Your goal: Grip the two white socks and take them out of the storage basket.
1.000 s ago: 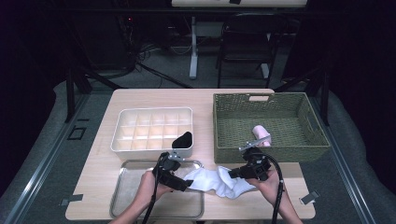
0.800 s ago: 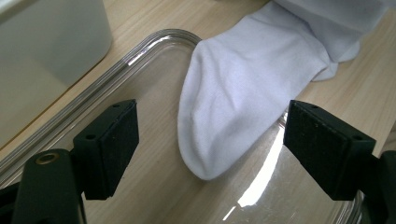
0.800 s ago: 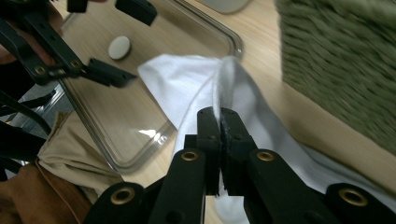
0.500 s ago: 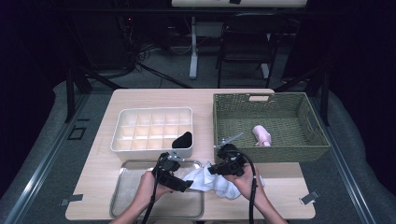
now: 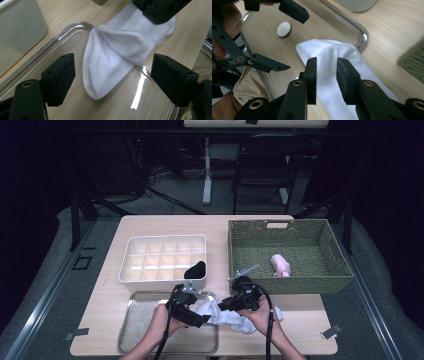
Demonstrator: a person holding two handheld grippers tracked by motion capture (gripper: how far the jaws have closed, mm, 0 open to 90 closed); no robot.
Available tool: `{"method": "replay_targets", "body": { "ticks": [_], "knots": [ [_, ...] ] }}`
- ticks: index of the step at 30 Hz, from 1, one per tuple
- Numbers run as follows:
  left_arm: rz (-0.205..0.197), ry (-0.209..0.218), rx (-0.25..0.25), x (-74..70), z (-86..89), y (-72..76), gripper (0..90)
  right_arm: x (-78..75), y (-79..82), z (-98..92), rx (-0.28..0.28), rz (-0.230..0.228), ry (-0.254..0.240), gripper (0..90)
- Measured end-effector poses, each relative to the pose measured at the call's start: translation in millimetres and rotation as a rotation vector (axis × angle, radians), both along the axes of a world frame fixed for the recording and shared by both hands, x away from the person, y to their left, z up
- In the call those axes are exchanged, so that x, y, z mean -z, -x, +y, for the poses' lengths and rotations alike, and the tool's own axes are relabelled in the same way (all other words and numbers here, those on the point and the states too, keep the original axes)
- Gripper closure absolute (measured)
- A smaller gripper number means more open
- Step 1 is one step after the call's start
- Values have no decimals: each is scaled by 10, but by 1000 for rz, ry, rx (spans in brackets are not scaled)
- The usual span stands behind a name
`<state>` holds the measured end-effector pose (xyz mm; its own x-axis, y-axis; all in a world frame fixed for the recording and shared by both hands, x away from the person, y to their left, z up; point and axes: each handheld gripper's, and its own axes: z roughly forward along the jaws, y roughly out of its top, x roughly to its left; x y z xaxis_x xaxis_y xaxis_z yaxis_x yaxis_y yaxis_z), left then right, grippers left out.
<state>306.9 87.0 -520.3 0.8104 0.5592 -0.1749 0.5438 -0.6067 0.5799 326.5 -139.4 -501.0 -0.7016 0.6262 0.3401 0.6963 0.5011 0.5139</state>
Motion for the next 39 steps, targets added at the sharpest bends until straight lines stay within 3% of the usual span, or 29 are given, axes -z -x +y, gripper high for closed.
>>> {"method": "replay_targets", "body": {
  "ticks": [4, 5, 7, 8, 11, 12, 16, 21, 23, 25, 27, 30, 34, 39],
  "knots": [
    [10, -6, 33, -17, -78, 21, 322, -21, 66, -199, 42, -32, 35, 684],
    [15, -3, 28, -16, -94, 22, 337, -6, 89, -281, 72, -37, 34, 684],
    [6, -14, 12, -20, -116, 11, 378, 39, 156, -563, 160, -60, 96, 678],
    [6, -17, 7, -23, -118, -2, 378, 39, 156, -563, 160, -60, 96, 678],
    [10, -21, -17, -27, -150, -34, 424, 77, 216, -857, 249, -79, 150, 677],
    [14, -18, -21, -23, -170, -34, 434, 122, 242, -1043, 305, -75, 160, 669],
    [23, -54, -18, 28, -245, -56, 454, 200, 261, -1245, 366, -50, 186, 655],
    [36, -86, -19, 105, -275, -77, 503, 373, 179, -1285, 373, 18, 222, 646],
    [38, -97, -15, 135, -275, -75, 542, 425, 147, -1263, 361, 38, 248, 679],
    [41, -106, -6, 165, -276, -75, 602, 439, 137, -1252, 353, 41, 242, 766],
    [37, -101, -1, 183, -277, -65, 719, 421, 147, -1218, 336, 33, 267, 836],
    [32, -101, 10, 189, -289, -53, 765, 408, 156, -1199, 326, 26, 292, 857],
    [32, -94, 11, 195, -299, -46, 801, 343, 184, -1174, 324, -5, 291, 866],
    [37, -85, 15, 197, -305, -42, 807, 133, 253, -1116, 320, -90, 248, 866]
  ]
}}
